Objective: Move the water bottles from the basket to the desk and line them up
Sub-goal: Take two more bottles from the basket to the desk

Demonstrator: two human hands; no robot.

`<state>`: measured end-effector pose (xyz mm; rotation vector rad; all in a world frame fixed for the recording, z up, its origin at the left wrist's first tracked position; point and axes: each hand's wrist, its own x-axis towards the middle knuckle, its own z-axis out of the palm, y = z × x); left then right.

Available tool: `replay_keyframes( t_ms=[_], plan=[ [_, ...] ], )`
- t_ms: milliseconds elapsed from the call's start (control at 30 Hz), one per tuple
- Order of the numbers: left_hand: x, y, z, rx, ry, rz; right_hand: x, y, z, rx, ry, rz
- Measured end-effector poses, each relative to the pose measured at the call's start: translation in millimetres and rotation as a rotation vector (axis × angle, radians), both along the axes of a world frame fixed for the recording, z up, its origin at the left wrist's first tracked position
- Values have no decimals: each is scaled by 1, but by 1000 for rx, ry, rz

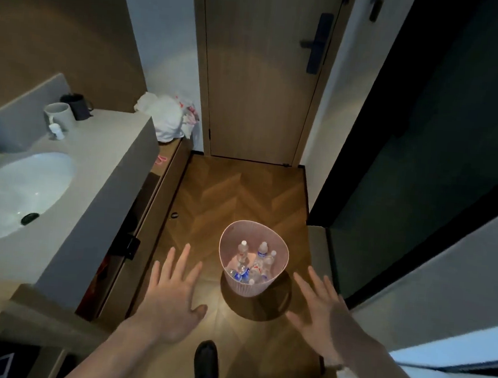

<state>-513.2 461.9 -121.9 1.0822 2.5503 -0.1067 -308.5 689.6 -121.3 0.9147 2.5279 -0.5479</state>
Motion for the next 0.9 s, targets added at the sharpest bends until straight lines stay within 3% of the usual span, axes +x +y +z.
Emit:
replay_keyframes(
  t_ms=[200, 433, 800, 900],
  plan=[
    [-85, 68, -33, -57, -46, -104, -61, 49, -35, 43, 24, -79],
    [-145, 134, -70, -106, -107, -167, -98, 108, -59, -146, -50, -145],
    [-179, 250, -104, -189, -267, -71, -189, 221, -105, -311, 0, -102],
    [-192, 275, -117, -211, -276, -38, -212, 247, -126, -351, -71, -52]
  ],
)
